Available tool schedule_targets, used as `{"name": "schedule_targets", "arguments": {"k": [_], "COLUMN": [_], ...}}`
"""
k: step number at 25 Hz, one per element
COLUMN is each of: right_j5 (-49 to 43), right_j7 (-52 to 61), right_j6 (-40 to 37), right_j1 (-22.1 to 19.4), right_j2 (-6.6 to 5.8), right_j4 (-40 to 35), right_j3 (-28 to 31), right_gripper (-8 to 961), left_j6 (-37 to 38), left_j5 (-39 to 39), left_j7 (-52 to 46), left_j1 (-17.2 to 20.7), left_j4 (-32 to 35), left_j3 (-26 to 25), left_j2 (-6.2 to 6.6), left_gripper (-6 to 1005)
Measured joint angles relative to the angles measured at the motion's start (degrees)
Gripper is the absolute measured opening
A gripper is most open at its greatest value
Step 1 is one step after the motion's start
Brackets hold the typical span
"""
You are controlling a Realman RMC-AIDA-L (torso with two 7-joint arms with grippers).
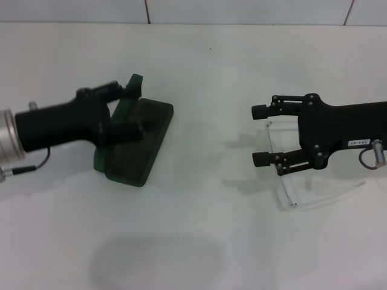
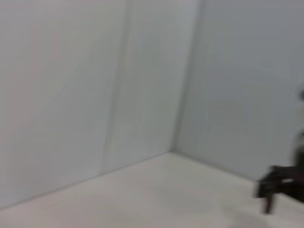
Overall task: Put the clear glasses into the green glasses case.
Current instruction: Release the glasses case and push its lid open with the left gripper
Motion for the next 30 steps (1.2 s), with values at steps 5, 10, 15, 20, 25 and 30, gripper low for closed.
{"name": "schedule_targets", "arguments": {"k": [5,10,15,20,25,30], "right_j5": [-0.02,-0.07,-0.17,-1.16,-1.56,-1.59], "right_j7": [0.15,0.17,0.18,0.24,0.11,0.04], "right_j6": [0.06,0.06,0.15,0.35,0.52,0.59], "right_j1": [-0.09,-0.37,-0.6,-0.5,-0.37,-0.57], "right_j2": [0.0,-0.02,-0.03,-0.03,0.1,0.13], "right_j4": [0.03,0.47,0.44,0.07,0.03,0.0], "right_j3": [0.0,-0.02,0.0,0.01,0.0,0.0], "right_gripper": [840,840,840,841,841,841], "left_j6": [-10.73,-17.11,-18.24,-19.43,-19.1,-18.96], "left_j5": [9.03,19.25,28.04,37.28,38.5,38.75], "left_j7": [-16.59,-24.54,-28.48,-33.14,-34.61,-34.34], "left_j1": [0.3,0.37,0.37,0.55,0.24,0.05], "left_j4": [9.9,15.14,18.68,22.82,23.35,23.4], "left_j3": [-0.09,-0.97,-4.35,-5.15,-4.51,-4.46], "left_j2": [-0.2,-2.42,-5.49,-8.05,-8.15,-8.03], "left_gripper": [876,868,840,811,783,738]}}
